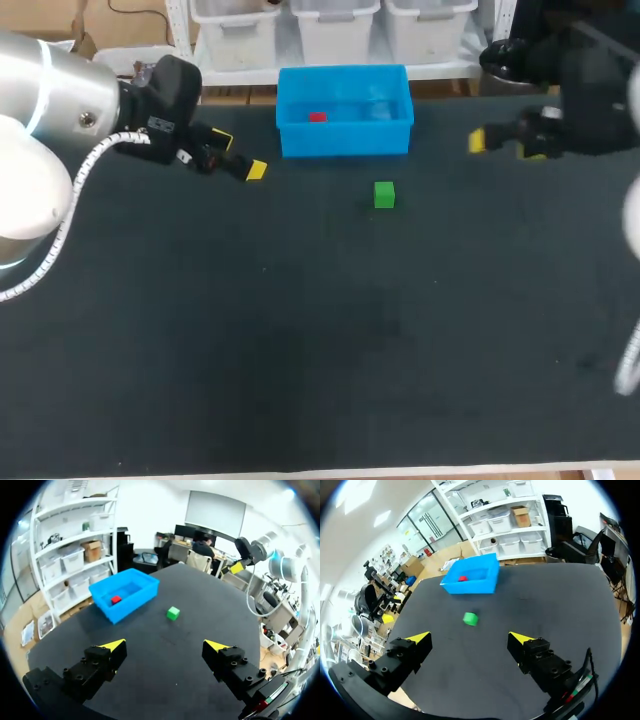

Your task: Use the left arm to pick the red cube and place it into the blue plastic box first, then use the right arm to grasp the green cube and put it into the same blue plastic box after the first action is fully finished.

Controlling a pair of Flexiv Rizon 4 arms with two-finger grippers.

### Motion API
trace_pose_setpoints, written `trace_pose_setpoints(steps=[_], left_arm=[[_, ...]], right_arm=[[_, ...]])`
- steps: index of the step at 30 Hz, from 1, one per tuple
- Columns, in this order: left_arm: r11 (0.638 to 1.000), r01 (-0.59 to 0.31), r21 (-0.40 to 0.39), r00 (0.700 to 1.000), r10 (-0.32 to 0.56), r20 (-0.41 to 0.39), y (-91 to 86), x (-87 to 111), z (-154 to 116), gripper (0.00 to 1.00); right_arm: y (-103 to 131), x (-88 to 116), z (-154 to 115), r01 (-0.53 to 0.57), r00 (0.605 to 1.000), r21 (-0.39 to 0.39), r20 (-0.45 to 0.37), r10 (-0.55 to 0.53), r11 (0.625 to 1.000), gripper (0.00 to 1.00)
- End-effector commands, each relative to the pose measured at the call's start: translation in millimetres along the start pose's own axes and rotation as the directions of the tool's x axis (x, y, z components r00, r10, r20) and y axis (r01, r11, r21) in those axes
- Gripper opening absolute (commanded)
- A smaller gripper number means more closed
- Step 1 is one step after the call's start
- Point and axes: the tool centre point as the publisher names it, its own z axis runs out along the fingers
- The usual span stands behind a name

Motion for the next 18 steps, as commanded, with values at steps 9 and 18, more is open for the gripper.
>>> trace_pose_setpoints(steps=[9, 18], left_arm=[[1.0, -0.002, 0.003, 1.0, 0.002, 0.008, 0.4, 1.5, -0.3, 1.0], [1.0, -0.002, 0.003, 1.0, 0.002, 0.008, 0.4, 1.5, -0.3, 1.0]], right_arm=[[83.0, -57.2, 110.0, 0.058, 0.979, 0.12, -0.2, -0.033, 0.991, 1.0], [95.0, -73.3, 133.8, 0.096, 0.927, 0.195, -0.375, -0.016, 0.976, 1.0]])
